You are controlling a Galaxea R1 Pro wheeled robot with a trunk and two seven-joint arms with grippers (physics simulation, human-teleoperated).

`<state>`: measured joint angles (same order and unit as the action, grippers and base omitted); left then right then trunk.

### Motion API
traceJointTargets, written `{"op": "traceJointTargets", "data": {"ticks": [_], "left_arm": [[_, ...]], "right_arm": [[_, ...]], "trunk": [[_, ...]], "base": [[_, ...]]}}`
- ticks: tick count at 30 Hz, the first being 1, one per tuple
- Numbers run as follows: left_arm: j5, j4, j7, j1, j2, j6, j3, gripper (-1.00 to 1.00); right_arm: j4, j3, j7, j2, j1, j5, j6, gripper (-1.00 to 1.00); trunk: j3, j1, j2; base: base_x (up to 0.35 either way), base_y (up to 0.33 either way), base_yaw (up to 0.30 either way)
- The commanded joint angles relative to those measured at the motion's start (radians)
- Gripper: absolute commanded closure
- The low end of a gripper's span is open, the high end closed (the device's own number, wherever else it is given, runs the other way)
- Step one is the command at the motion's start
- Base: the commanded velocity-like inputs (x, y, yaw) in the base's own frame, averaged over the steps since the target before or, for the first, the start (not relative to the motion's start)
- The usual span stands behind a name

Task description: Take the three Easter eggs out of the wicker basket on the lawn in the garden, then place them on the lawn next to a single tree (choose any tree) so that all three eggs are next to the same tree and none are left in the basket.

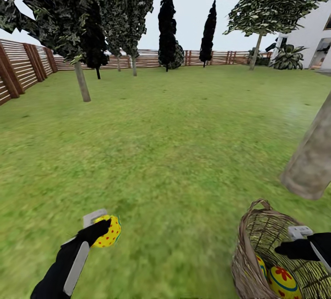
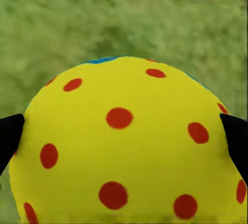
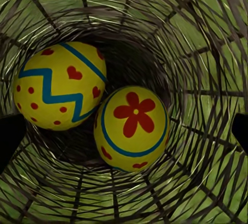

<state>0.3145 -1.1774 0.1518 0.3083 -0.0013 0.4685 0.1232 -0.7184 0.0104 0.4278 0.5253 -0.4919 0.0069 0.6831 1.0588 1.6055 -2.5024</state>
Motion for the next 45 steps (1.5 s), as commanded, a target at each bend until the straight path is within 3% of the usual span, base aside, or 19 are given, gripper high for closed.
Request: {"op": "traceJointTargets", "data": {"ticks": [1, 2, 4, 9, 24, 25, 26, 28, 32, 41, 45], "left_arm": [[0.008, -0.081, 0.01, 0.0, -0.001, 0.014, 0.002, 1.0], [0.006, -0.142, 0.015, 0.001, -0.003, 0.005, 0.001, 1.0], [0.006, -0.236, 0.015, 0.002, -0.002, -0.083, 0.001, 1.0], [0.002, -0.239, 0.012, 0.003, 0.001, -0.169, -0.002, 1.0], [0.006, -0.17, 0.009, 0.003, -0.01, -0.211, -0.006, 1.0], [0.003, -0.168, 0.009, 0.003, -0.015, -0.232, -0.031, 1.0], [0.003, -0.168, 0.008, 0.003, -0.013, -0.242, -0.085, 1.0], [0.011, -0.148, 0.006, 0.003, -0.009, -0.248, -0.114, 1.0], [0.012, -0.101, 0.005, 0.002, -0.006, -0.259, -0.117, 1.0], [0.014, -0.102, 0.006, 0.002, -0.013, -0.262, -0.117, 1.0], [0.014, -0.106, 0.015, 0.002, -0.018, -0.262, -0.115, 1.0]], "right_arm": [[-0.001, 0.002, 0.003, 0.0, 0.0, 0.002, 0.004, -1.0], [-0.001, 0.003, 0.002, 0.0, 0.0, 0.002, 0.004, -1.0], [-0.001, 0.003, 0.002, -0.001, 0.0, 0.002, 0.004, -1.0], [-0.001, 0.001, 0.002, -0.001, 0.0, 0.001, 0.004, -1.0], [-0.016, -0.005, 0.003, 0.024, 0.0, 0.0, 0.004, -1.0], [-0.016, -0.004, 0.003, 0.026, 0.0, -0.001, 0.005, -1.0], [-0.016, -0.004, 0.003, 0.027, 0.0, -0.001, 0.005, -1.0], [-0.016, -0.004, 0.003, 0.026, 0.0, -0.001, 0.006, -1.0], [-0.016, -0.004, 0.003, 0.025, 0.0, -0.001, 0.006, -1.0], [-0.016, -0.004, 0.003, 0.025, 0.0, -0.001, 0.006, -1.0], [-0.016, -0.004, 0.003, 0.025, 0.0, -0.001, 0.006, -1.0]], "trunk": [[0.005, 0.0, -0.001], [0.009, 0.001, -0.001], [0.017, 0.002, -0.001], [0.036, 0.004, -0.003], [0.094, 0.011, -0.006], [0.098, 0.011, -0.006], [0.098, 0.011, -0.006], [0.098, 0.011, -0.006], [0.098, 0.011, -0.006], [0.098, 0.011, -0.006], [0.113, 0.013, -0.007]], "base": [[0.0, 0.0, 0.0], [0.0, 0.0, 0.0], [0.0, 0.0, 0.0], [0.0, 0.0, 0.0], [0.0, 0.0, 0.0], [0.0, 0.0, 0.0], [0.0, 0.0, 0.0], [0.0, 0.0, 0.0], [0.092, 0.0, 0.0], [0.1, 0.0, 0.0], [0.0, 0.0, 0.0]]}}
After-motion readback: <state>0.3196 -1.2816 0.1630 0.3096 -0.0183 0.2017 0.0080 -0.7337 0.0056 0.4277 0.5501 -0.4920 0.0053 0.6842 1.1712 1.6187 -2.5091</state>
